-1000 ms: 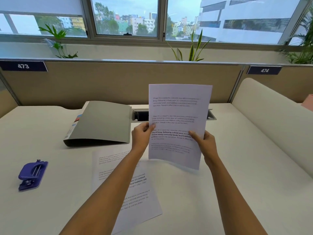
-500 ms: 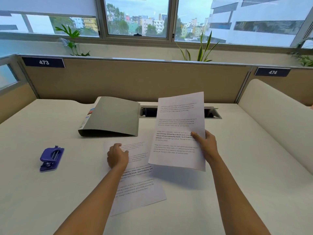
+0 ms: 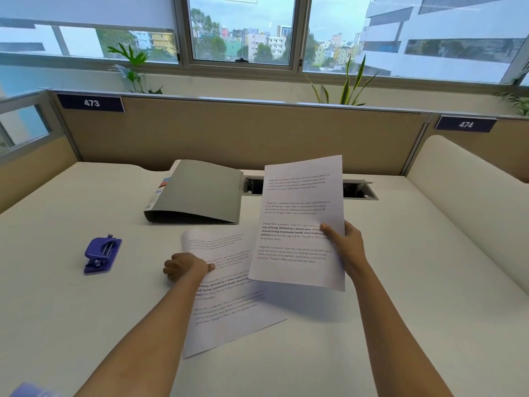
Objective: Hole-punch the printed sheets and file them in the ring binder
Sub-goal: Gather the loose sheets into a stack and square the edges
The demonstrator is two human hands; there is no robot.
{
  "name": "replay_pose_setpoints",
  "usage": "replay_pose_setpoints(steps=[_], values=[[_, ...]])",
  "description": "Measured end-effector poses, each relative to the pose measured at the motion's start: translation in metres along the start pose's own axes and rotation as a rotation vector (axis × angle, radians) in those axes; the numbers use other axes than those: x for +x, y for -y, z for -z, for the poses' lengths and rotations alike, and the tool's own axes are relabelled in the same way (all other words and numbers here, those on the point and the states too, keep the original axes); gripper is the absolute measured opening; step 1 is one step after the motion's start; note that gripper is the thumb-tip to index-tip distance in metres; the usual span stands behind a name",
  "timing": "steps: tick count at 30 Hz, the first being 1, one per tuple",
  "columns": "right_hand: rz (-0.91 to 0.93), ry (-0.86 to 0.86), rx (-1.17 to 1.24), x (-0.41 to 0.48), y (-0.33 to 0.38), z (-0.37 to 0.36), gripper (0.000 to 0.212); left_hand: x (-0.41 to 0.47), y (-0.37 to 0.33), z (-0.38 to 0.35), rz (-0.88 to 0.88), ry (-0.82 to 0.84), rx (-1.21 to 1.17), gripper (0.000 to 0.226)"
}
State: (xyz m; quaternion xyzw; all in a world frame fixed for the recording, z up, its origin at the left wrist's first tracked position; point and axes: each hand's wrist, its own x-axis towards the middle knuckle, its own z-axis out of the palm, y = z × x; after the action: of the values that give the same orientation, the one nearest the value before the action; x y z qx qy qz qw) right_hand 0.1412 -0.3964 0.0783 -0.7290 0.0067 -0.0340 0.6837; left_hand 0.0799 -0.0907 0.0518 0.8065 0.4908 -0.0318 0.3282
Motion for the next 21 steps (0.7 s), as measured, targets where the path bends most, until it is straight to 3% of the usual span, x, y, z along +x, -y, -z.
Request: replay_pose_setpoints(steps=[7, 13, 21], values=[[-0.003, 0.031, -0.007, -0.005, 0.001, 0.000, 0.033, -0.001, 0.003, 0.005, 0.029, 0.072, -0.049, 0.071], [0.003, 0.025, 0.026, -0.004, -0.002, 0.006, 0.034, -0.010, 0.000, 0.019, -0.169, -0.043, -0.178, 0.018], [-0.013, 0.010, 0.018, 0.002, -0.011, 0.016, 0.033, -0.040, -0.041, 0.102, -0.525, -0.276, -0.193, 0.036]])
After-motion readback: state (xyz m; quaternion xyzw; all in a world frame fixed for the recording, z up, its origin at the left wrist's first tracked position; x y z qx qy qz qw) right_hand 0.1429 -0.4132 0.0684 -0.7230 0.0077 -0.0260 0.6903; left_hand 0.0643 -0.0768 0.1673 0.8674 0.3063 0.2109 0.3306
